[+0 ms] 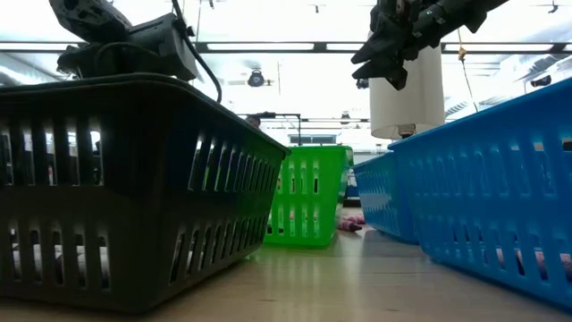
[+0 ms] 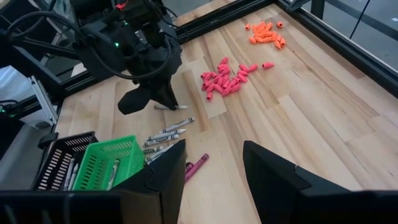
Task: Sort crayons
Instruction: Put the white crayon into the black bin
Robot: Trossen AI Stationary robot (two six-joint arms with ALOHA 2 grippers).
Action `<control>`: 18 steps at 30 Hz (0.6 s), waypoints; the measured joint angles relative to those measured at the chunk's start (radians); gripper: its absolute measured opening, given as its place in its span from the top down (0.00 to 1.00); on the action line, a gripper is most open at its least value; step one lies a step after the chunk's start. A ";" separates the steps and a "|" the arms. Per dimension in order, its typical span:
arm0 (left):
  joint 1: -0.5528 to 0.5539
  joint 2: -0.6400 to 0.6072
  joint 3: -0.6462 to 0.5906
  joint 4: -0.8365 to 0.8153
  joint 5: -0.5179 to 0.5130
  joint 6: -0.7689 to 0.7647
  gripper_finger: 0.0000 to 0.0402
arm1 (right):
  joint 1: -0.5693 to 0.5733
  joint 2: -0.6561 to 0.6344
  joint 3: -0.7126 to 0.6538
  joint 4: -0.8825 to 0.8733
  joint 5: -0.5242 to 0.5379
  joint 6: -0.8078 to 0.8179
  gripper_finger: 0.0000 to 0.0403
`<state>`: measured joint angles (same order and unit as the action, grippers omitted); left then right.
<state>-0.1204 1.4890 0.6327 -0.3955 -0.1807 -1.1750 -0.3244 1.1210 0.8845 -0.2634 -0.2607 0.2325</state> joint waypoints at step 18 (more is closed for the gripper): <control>-0.099 -0.129 -0.005 0.404 0.093 0.193 0.98 | 0.000 0.000 0.000 0.000 -0.025 -0.017 0.58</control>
<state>-0.2190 1.3602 0.6281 0.0082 -0.0878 -0.9818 -0.3241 1.1208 0.8845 -0.2633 -0.2855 0.2157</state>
